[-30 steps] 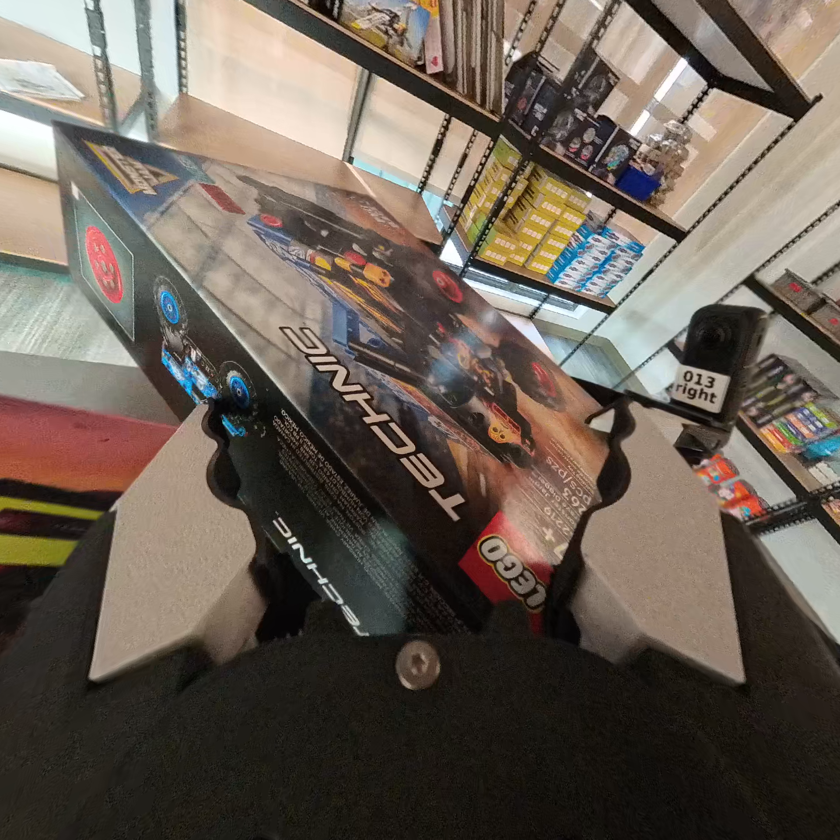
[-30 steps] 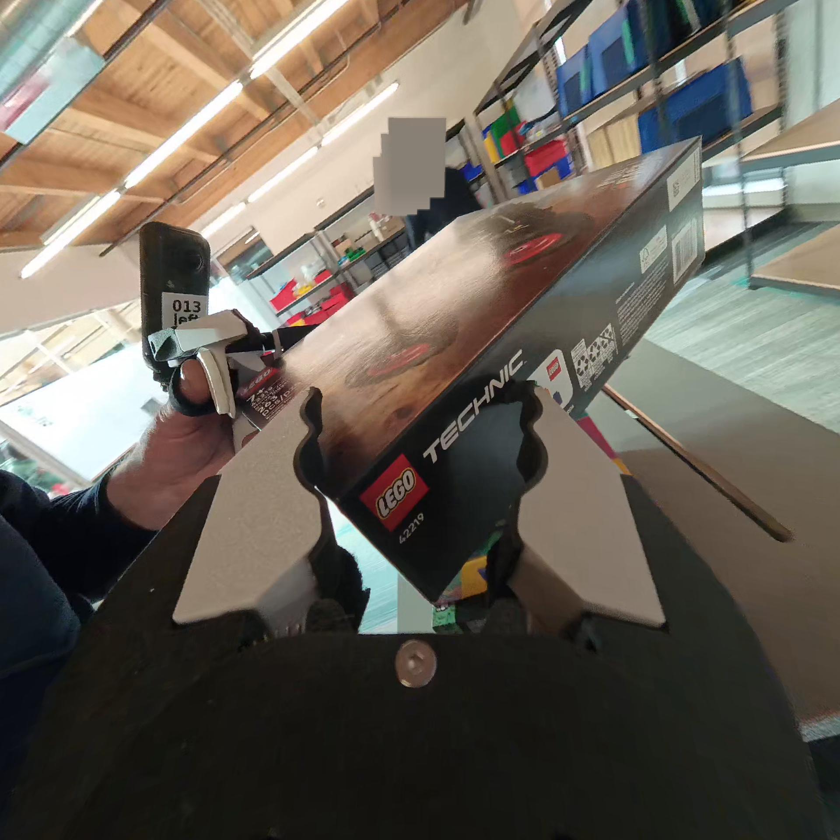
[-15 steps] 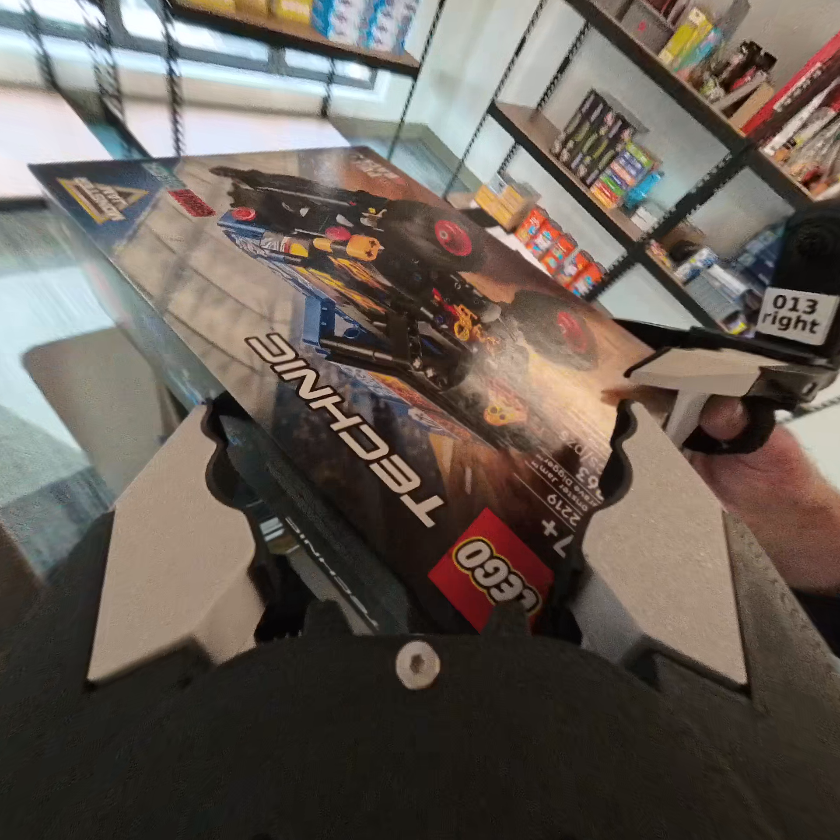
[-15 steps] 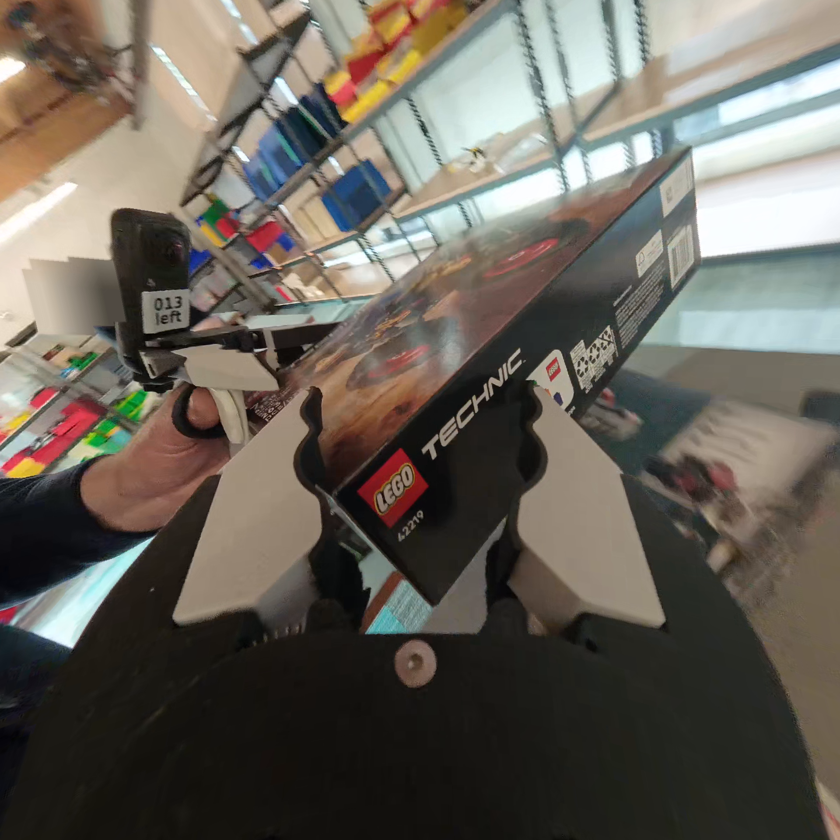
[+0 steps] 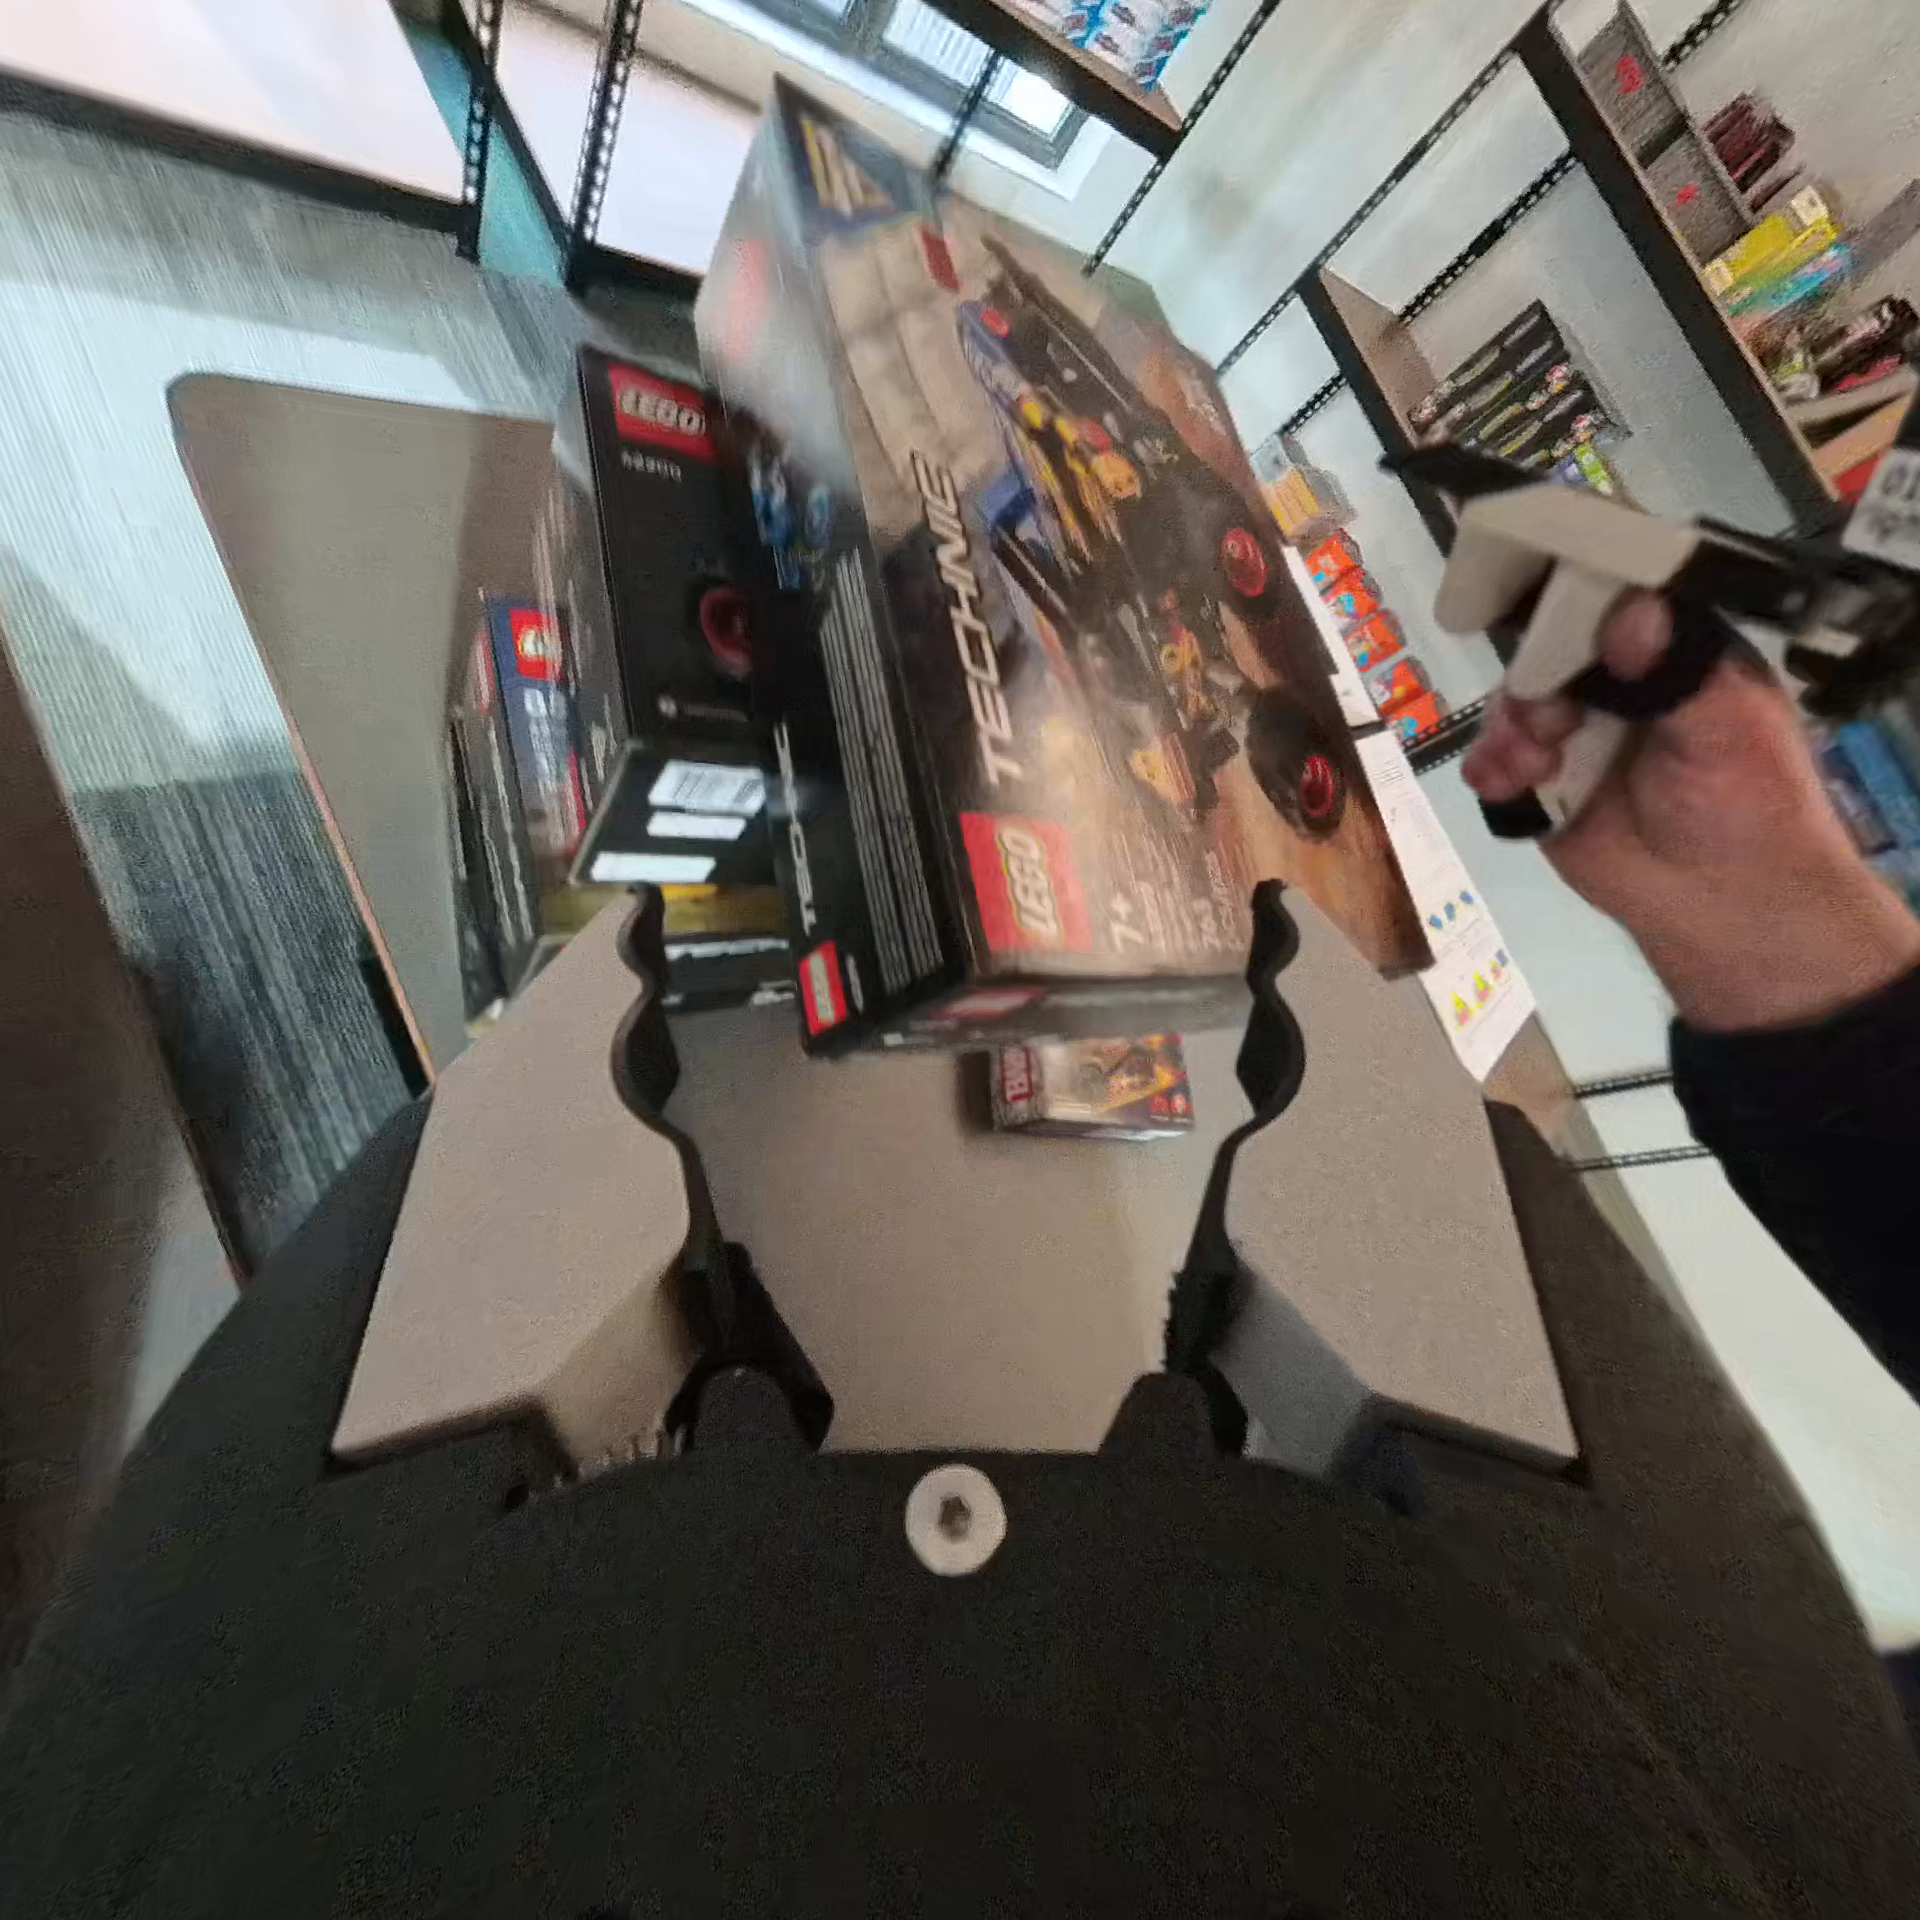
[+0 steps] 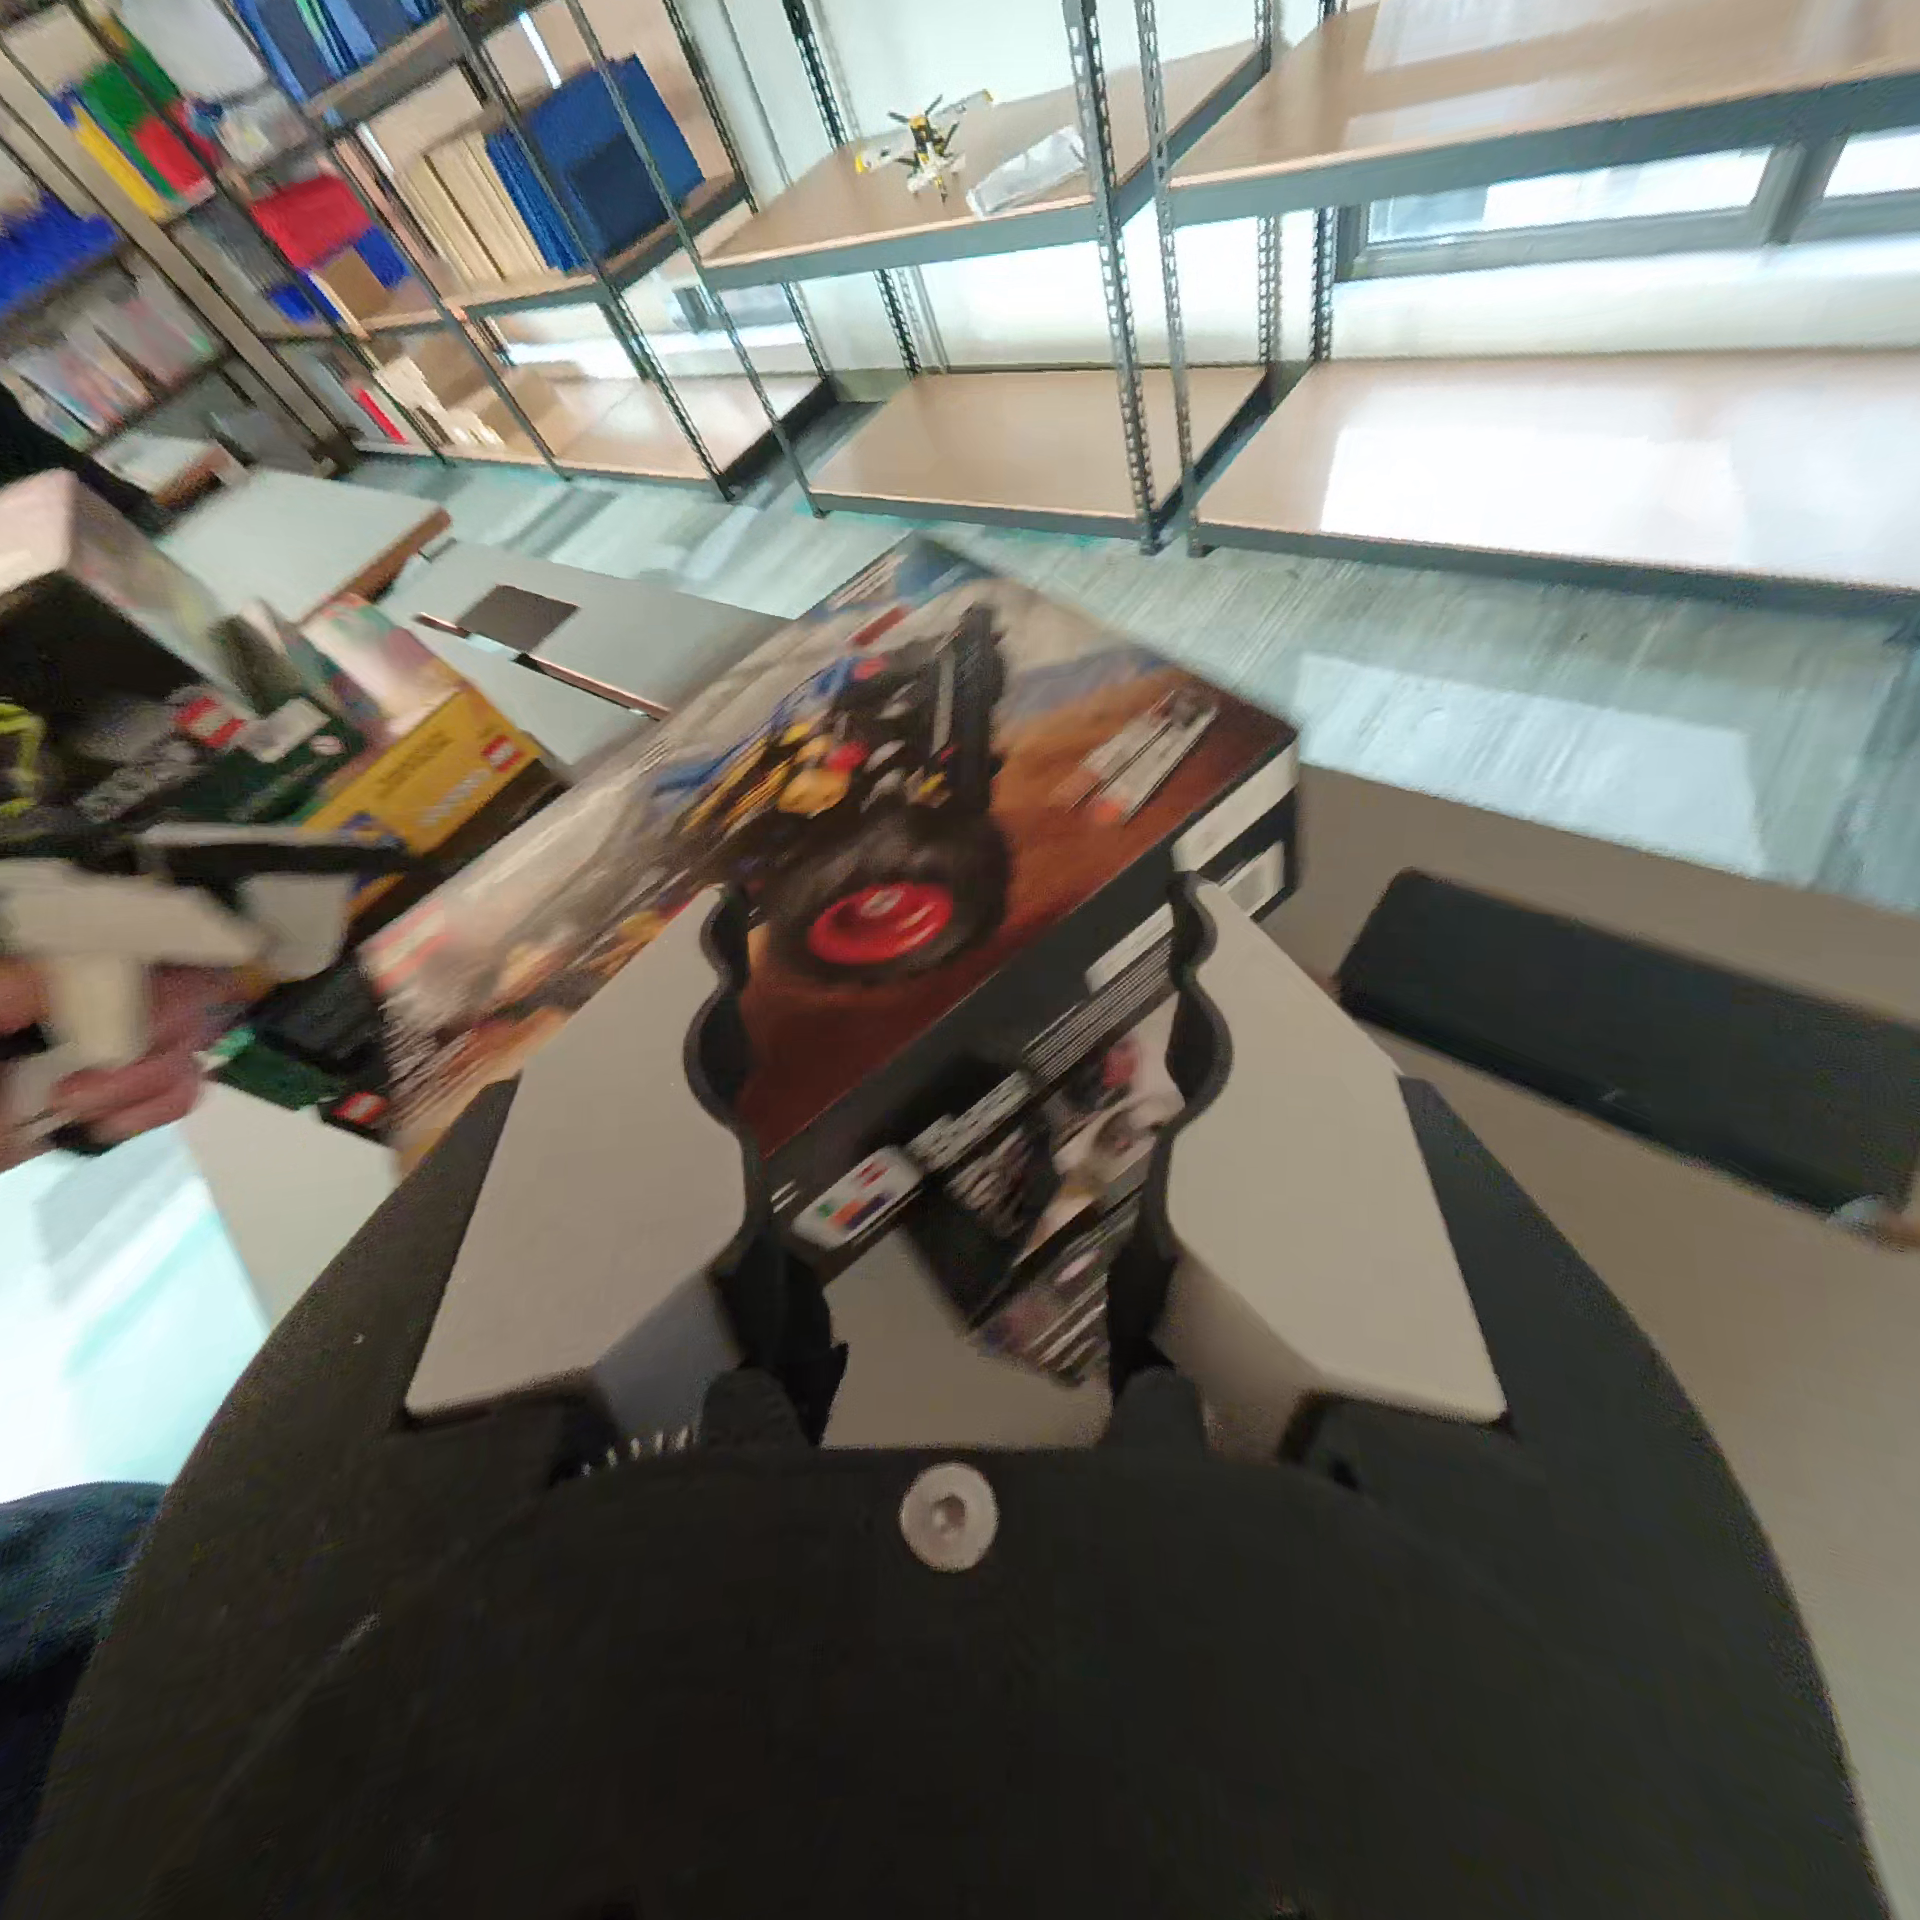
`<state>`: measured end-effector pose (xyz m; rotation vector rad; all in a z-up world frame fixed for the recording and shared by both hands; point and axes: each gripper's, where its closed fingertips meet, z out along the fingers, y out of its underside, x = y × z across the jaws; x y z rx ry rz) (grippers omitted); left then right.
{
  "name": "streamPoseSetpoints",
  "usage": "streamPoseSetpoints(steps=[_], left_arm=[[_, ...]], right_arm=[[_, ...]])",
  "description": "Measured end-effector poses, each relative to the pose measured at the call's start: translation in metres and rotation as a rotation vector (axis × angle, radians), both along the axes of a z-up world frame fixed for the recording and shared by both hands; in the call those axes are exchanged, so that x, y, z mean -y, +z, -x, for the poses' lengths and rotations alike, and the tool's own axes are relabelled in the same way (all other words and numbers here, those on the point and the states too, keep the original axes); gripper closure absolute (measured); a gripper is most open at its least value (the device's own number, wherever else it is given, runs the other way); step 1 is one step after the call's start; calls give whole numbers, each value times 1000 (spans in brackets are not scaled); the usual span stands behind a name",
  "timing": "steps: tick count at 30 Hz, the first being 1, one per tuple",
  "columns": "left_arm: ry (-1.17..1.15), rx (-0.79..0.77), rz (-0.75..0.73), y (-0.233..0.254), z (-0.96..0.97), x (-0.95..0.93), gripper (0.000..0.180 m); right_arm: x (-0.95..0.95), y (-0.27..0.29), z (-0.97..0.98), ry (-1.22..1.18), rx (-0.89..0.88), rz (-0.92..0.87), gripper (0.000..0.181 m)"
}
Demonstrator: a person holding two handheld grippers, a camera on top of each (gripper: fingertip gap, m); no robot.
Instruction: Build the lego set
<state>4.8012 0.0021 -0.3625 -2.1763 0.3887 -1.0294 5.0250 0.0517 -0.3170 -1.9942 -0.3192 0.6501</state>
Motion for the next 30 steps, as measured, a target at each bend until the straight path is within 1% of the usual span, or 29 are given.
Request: streamPoseSetpoints(steps=[2,3,6,7,9,11,12,13,14,15,16,18,20,23,25,28,30], left_arm=[[4,29,93,-6,-1,29,82],[-32,69,134,-6,-10,46,90],[-129,163,213,-5,-44,77,88],[-144,209,222,0,-54,77,87],[-145,238,204,6,-67,66,83],[-142,232,190,8,-74,56,83],[-130,232,185,9,-75,51,83],[-113,210,170,8,-73,45,79],[-93,174,154,6,-69,39,73],[-69,166,144,7,-64,32,68],[-50,173,146,8,-59,25,66],[-38,163,151,7,-50,11,69],[-23,146,147,7,-43,-8,65],[-60,74,139,7,-39,-40,57],[-77,67,162,8,-41,-65,50],[-100,60,162,9,-47,-104,50],[-142,34,163,6,-53,-120,45]], right_arm=[[-36,3,-8,58,53,14,93],[-53,0,-8,101,77,37,93],[-97,-20,0,225,118,143,92],[-106,-31,2,264,137,187,96],[-111,-47,11,358,118,258,113],[-103,-59,20,439,91,338,117],[-101,-63,19,427,114,341,108],[-98,-61,16,420,111,335,109],[-92,-59,13,421,96,343,116],[-84,-58,10,420,81,352,118],[-77,-56,7,415,73,351,118],[-61,-56,1,385,67,352,114],[-43,-56,-4,361,61,344,115],[-18,-54,-6,313,8,351,112],[-2,-53,-5,286,-18,345,112],[12,-52,-1,239,-76,335,111],[13,-46,3,208,-127,312,105]])
